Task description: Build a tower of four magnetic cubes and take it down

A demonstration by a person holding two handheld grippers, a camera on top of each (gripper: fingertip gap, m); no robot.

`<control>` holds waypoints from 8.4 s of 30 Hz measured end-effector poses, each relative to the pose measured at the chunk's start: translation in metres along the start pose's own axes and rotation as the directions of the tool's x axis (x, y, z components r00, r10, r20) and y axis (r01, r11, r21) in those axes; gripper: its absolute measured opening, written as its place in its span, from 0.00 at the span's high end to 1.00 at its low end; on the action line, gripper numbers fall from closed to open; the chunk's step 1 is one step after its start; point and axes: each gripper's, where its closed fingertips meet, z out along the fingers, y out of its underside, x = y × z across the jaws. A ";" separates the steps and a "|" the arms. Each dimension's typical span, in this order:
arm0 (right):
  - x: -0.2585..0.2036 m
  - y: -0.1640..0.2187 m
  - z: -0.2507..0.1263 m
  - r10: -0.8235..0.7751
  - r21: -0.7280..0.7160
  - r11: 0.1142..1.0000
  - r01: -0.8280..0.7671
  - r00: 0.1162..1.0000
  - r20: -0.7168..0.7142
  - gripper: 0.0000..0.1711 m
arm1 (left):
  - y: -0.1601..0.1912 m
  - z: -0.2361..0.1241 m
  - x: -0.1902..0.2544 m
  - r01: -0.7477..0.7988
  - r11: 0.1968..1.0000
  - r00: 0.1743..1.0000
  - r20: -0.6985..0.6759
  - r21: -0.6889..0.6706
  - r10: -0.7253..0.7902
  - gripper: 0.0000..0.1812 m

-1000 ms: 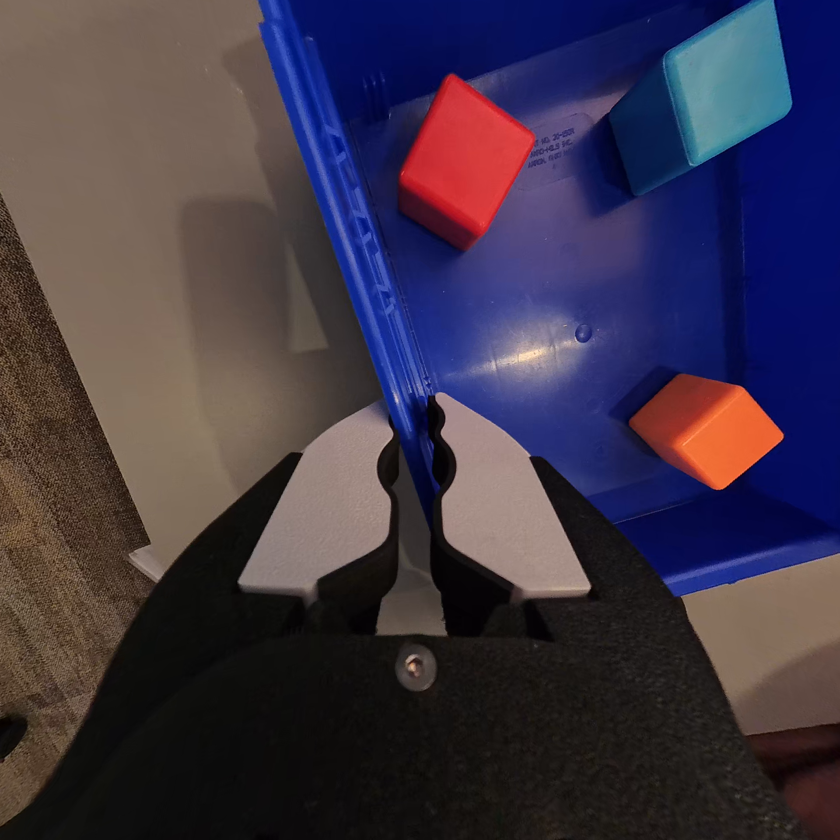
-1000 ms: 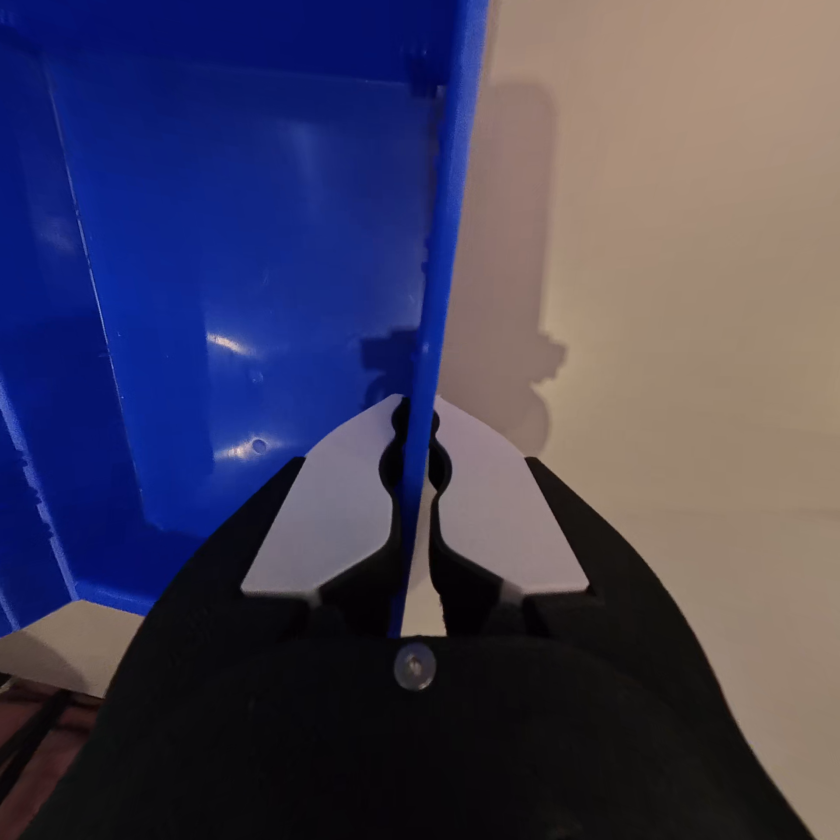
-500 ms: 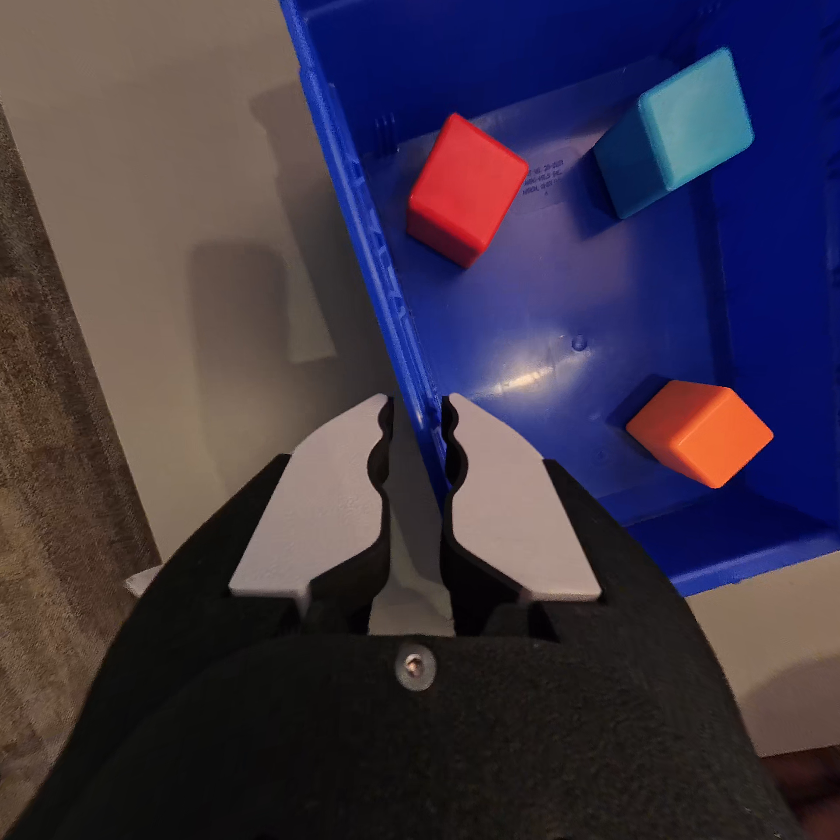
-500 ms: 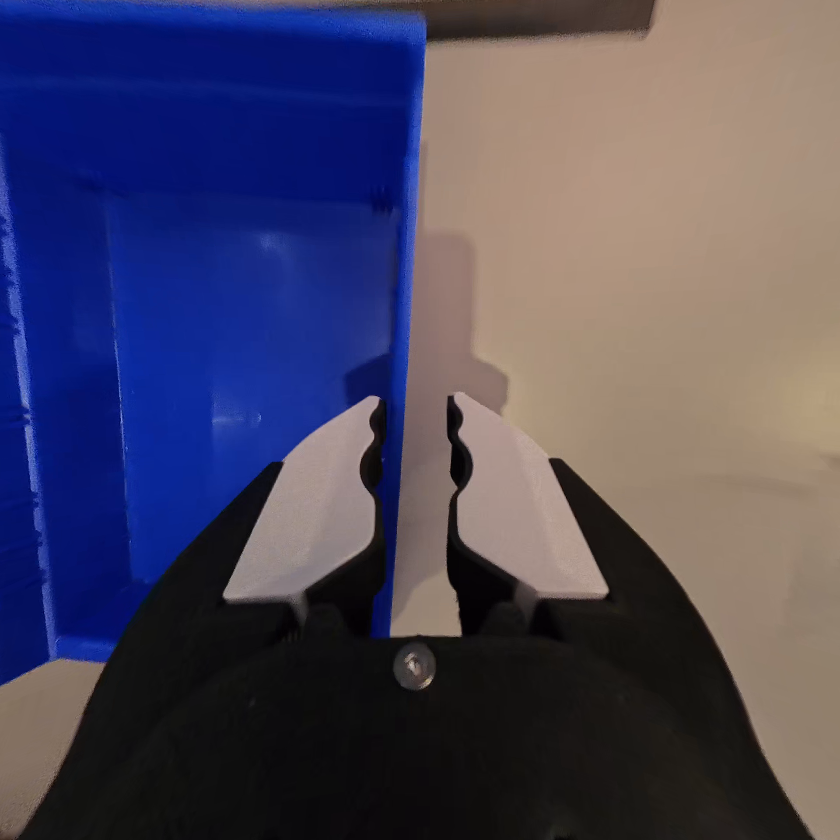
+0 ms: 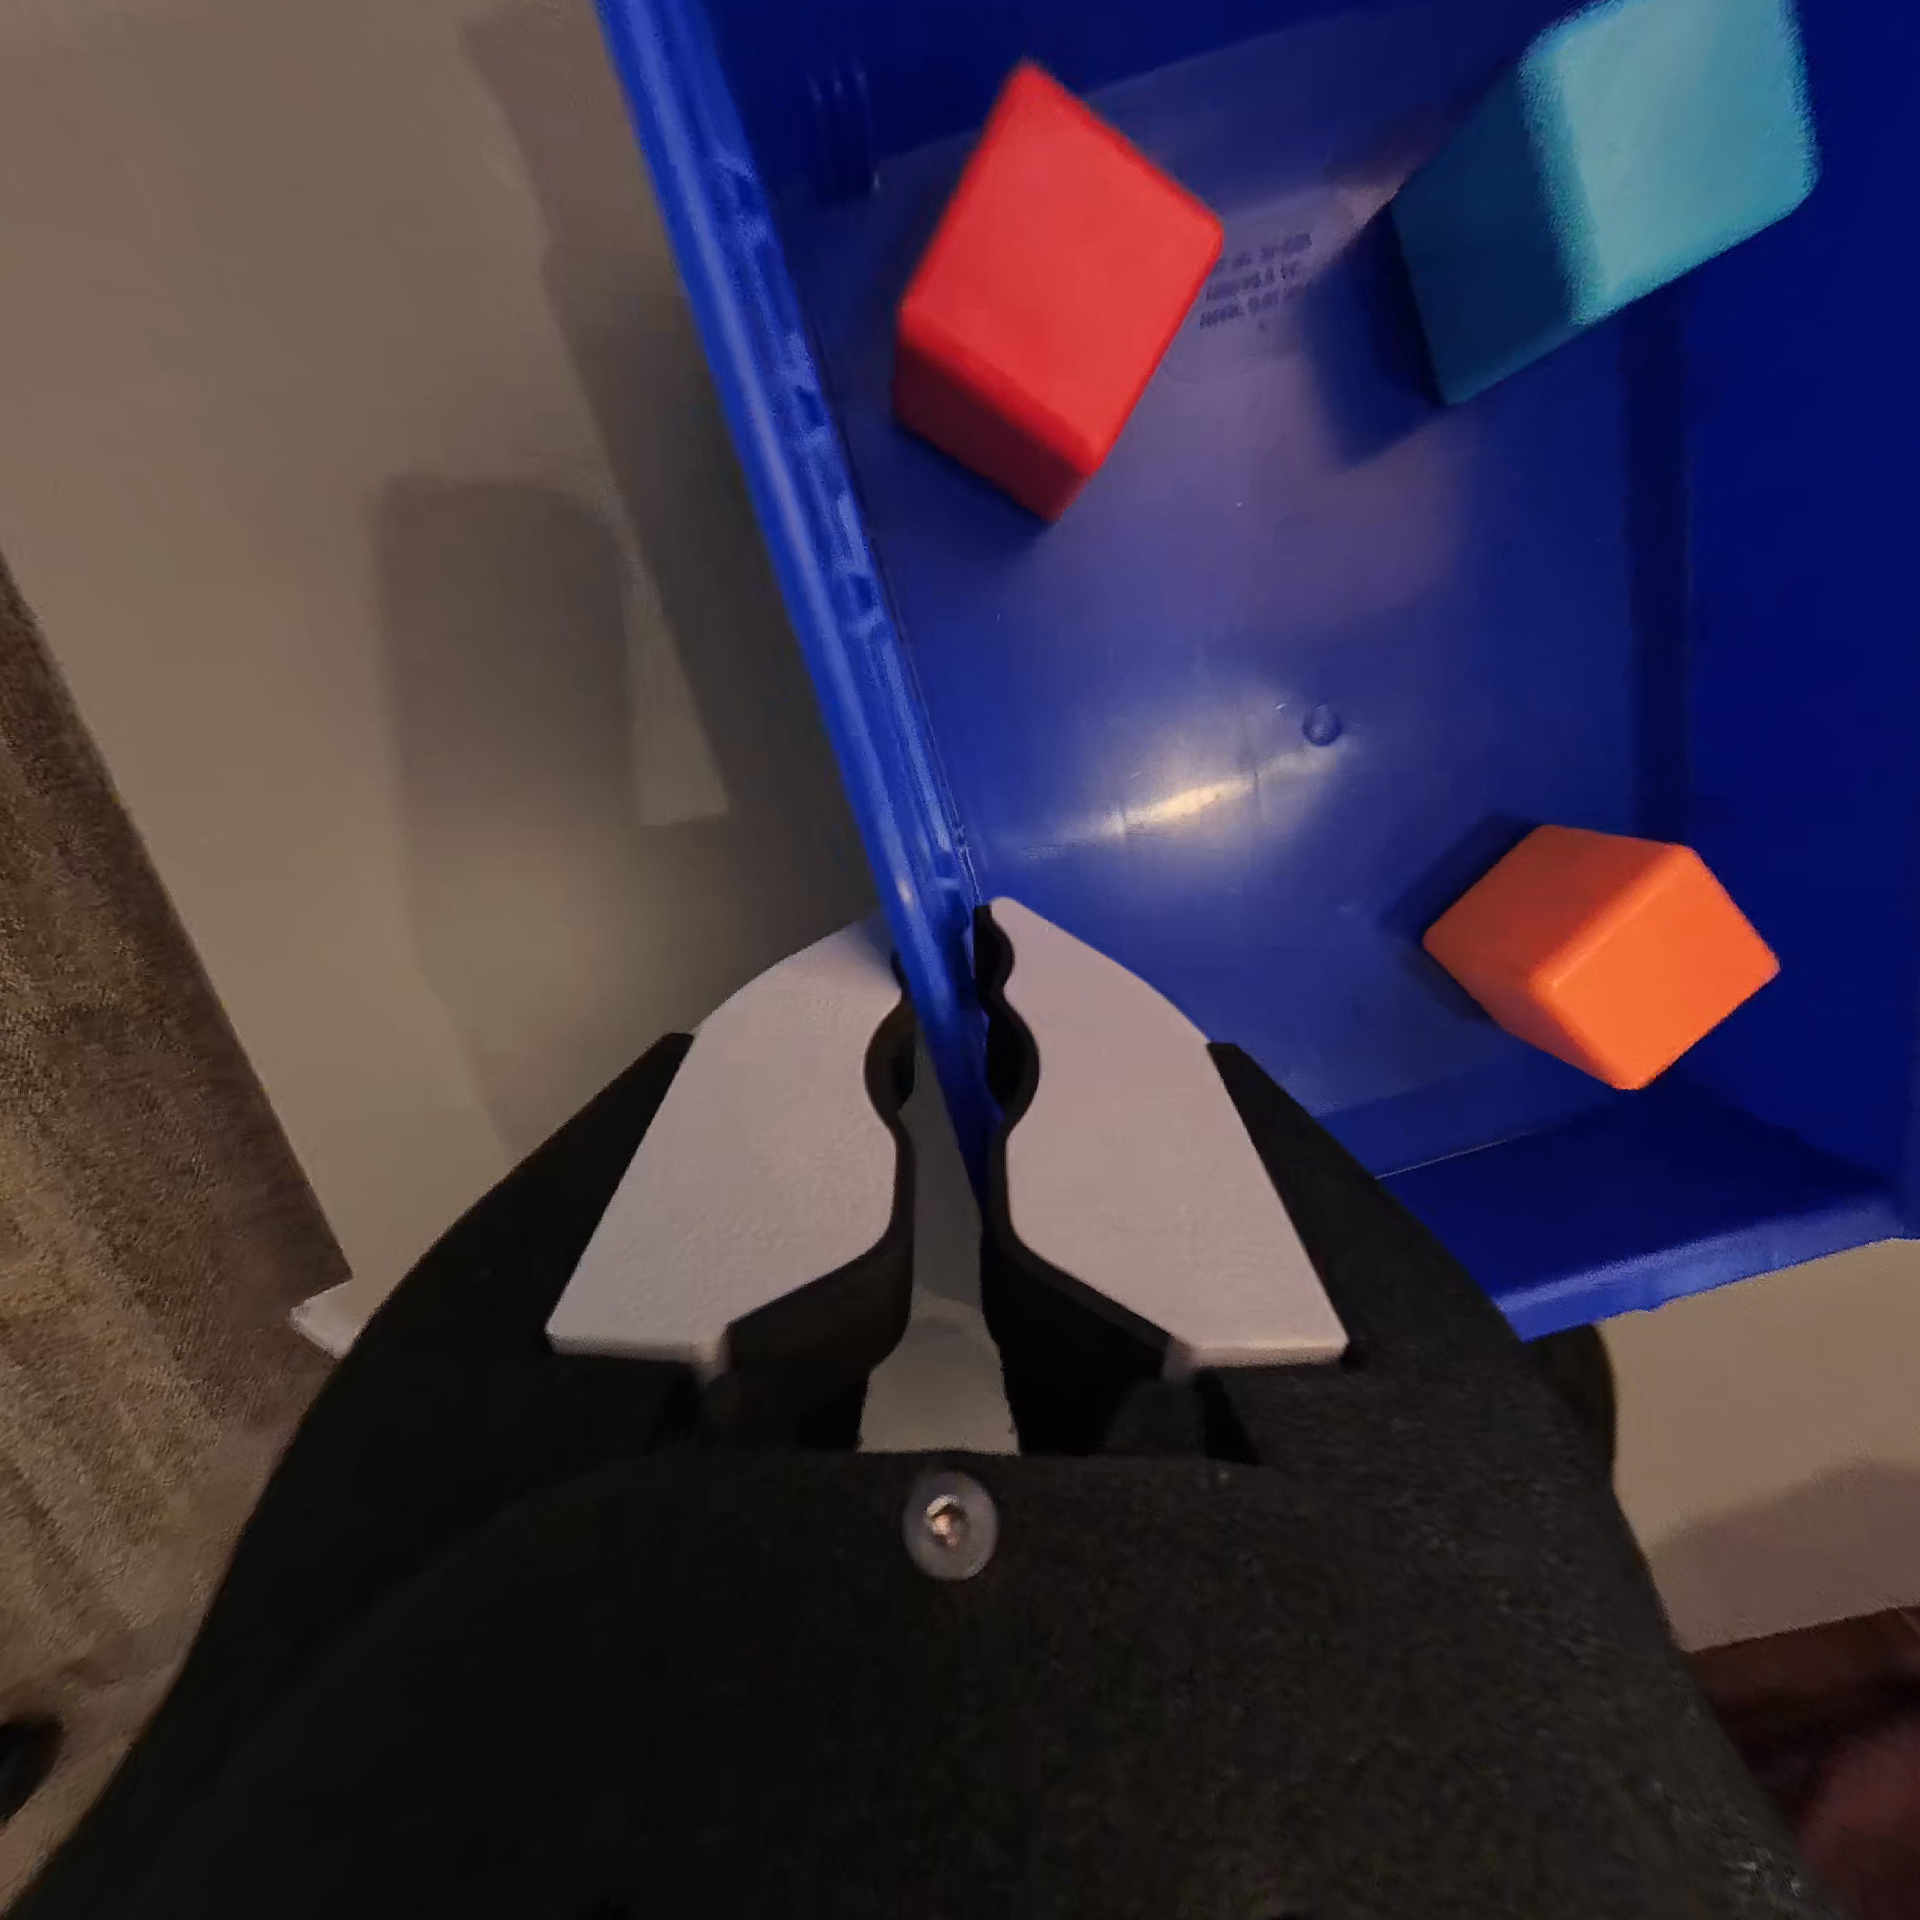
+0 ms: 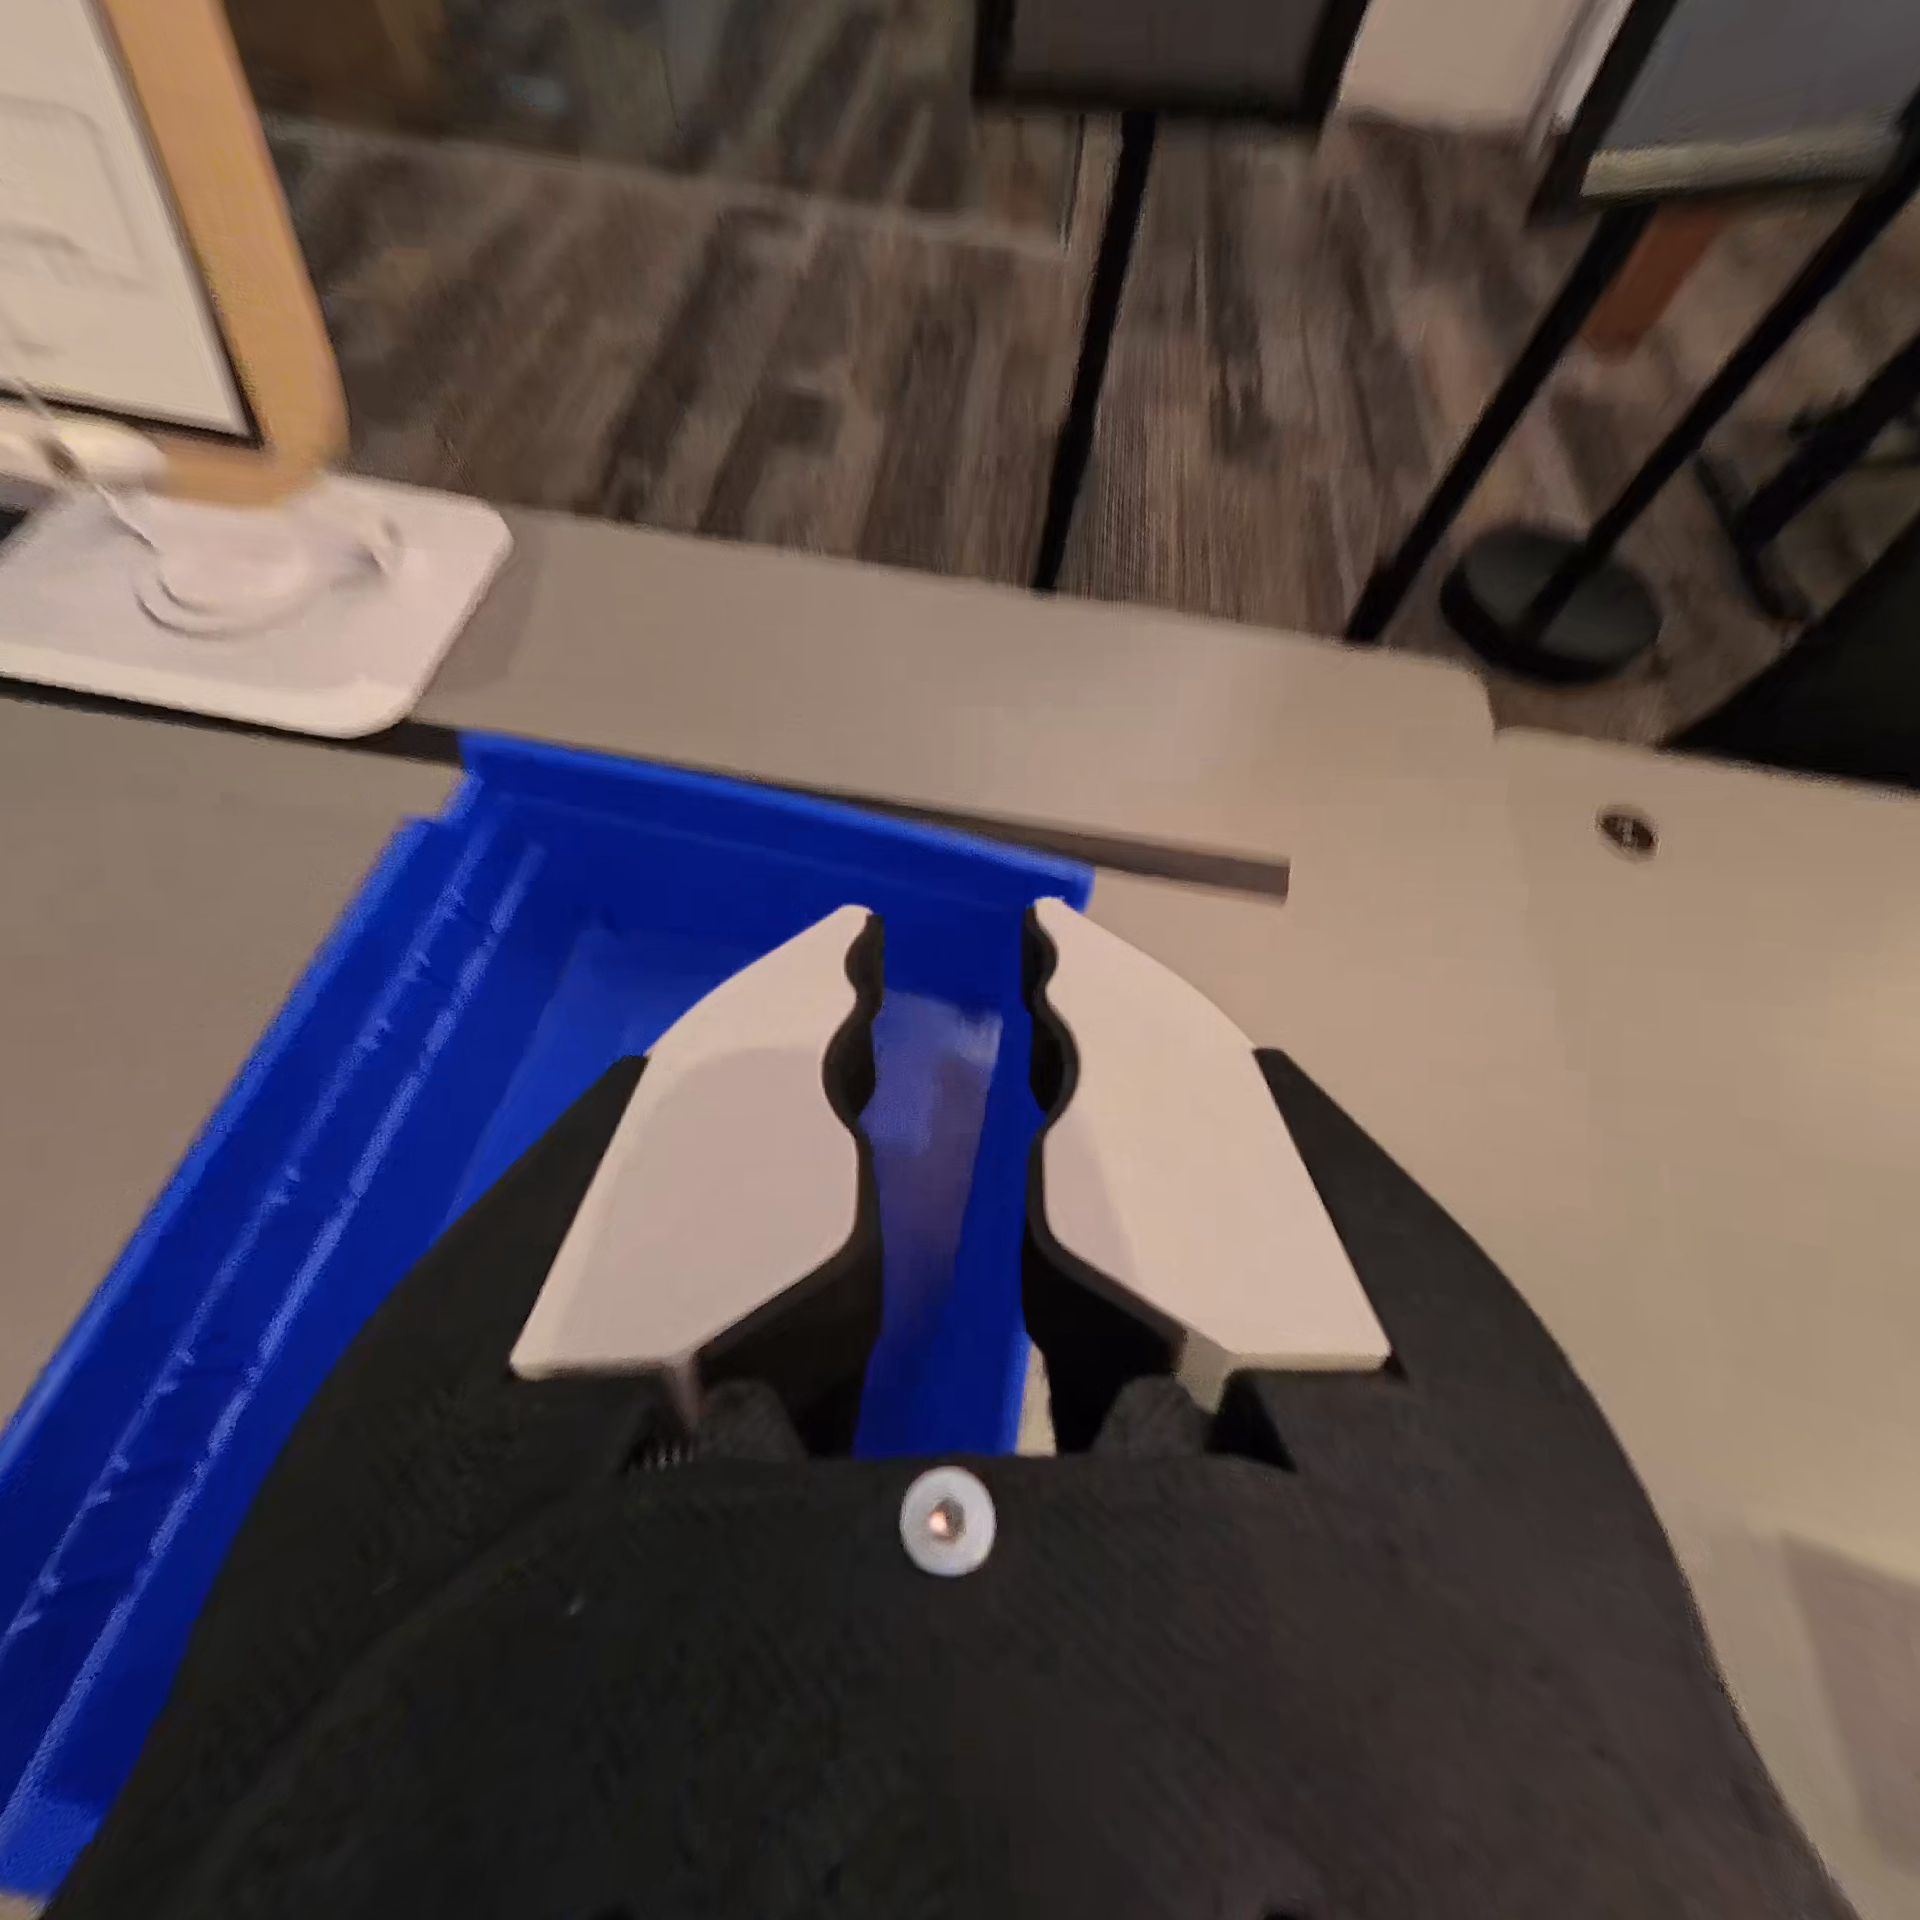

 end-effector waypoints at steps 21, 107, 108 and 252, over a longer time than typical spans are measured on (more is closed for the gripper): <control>-0.076 -0.055 -0.025 -0.065 0.300 0.953 -0.037 0.944 0.323 0.72 | 0.000 -0.056 0.170 -0.632 0.723 0.716 -0.148 0.278 0.683 0.87; -0.083 -0.041 -0.021 -0.024 0.219 0.971 -0.093 0.877 0.479 0.70 | -0.053 -0.114 0.264 -0.664 0.540 0.598 -0.066 0.518 0.799 0.71; -0.084 -0.041 -0.020 -0.027 0.216 0.973 -0.087 0.879 0.477 0.70 | -0.049 -0.110 0.236 -0.685 0.560 0.631 -0.004 0.466 0.776 0.72; -0.118 -0.018 0.025 -0.243 0.022 0.970 0.244 0.947 0.211 0.68 | -0.113 0.060 0.130 -0.845 0.507 0.506 -0.054 0.168 0.861 0.68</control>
